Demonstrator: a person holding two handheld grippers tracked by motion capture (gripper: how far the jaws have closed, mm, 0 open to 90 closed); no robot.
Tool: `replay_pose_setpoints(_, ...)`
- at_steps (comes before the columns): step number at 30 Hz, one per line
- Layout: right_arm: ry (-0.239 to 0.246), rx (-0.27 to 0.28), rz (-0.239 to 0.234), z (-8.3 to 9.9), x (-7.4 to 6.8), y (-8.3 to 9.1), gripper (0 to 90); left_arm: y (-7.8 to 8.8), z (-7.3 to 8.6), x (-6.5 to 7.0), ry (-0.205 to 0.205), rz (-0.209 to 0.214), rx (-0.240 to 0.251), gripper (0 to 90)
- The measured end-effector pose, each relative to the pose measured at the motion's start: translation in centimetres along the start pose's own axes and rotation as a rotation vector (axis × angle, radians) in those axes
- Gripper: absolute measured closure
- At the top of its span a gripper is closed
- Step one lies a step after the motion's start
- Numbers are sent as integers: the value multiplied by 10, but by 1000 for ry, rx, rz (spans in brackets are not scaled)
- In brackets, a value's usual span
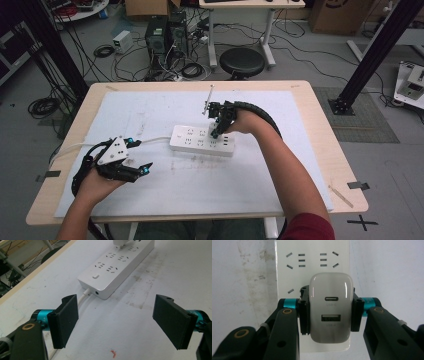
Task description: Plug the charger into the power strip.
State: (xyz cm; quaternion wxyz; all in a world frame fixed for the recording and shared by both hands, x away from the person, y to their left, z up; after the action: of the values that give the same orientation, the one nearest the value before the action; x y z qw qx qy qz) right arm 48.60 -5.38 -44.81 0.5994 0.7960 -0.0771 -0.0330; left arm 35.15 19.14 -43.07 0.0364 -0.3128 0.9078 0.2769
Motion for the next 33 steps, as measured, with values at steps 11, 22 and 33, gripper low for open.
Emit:
replay_pose_setpoints(11,99,-99,6,-5,0,-10,633,-3,-2,1,-1,3,1,207)
replay_pose_setpoints(22,82,-92,-18,-4,2,-13,636,-11,-6,3,-12,18,-12,207)
replay_pose_setpoints(33,34,-82,-46,-2,2,-16,491,-14,-10,2,-15,19,-13,207)
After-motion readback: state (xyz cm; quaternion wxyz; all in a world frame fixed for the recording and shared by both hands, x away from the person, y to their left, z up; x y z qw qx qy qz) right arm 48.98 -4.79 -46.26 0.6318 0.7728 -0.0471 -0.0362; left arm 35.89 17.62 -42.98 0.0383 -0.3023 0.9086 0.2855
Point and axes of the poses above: each handheld gripper's, and its own axes: y roughly backward along the jaws, z roughly out of its underside, x roughly to its right, the point moved 9 cm from there along -y, roughly forward along the jaws, and after that the axes turned 2 degrees about x, right-handed, at the moved point
